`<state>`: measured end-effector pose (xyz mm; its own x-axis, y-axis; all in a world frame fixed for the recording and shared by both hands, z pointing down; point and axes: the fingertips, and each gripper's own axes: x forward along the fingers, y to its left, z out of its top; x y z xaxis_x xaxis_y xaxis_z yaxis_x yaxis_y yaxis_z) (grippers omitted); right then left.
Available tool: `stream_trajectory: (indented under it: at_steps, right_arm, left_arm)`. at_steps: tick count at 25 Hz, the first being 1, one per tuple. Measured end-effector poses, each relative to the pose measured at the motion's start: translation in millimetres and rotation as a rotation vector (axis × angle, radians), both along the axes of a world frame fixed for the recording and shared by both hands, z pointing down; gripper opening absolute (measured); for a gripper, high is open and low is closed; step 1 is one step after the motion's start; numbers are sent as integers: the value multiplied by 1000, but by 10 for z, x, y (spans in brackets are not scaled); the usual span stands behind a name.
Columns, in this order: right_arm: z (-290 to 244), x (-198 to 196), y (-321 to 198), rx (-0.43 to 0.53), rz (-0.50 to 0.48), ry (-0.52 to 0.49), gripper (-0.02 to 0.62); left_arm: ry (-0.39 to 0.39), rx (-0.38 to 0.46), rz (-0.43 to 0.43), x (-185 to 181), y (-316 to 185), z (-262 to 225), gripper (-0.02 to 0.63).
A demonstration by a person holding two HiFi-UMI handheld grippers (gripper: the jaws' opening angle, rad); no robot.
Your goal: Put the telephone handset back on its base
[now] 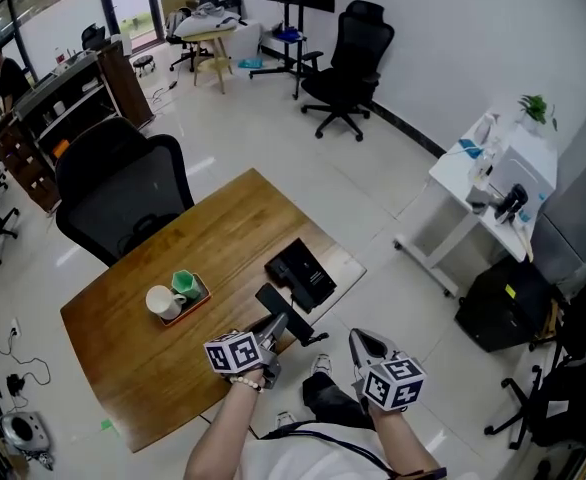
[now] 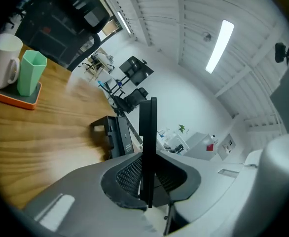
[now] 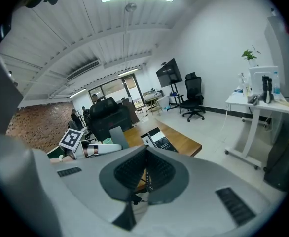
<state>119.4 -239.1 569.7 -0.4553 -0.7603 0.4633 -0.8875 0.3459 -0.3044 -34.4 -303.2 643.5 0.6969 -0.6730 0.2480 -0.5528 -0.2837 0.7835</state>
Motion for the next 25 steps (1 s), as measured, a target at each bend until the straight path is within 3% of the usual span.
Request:
stream_trajectory:
  at_steps: [4,14,25]
  right_arm:
    - [15,7,-208,-6,-19,-5,3]
    - [93,-53,-508,-29,-77,1,3]
    - [278,63,-657,-74,-88,15,3]
  left_arm:
    - [20,-15,-7,20,-234,78,74]
    - [164,5,37,107,-707,260,74]
    - [191,-45,59,106,-939,723,74]
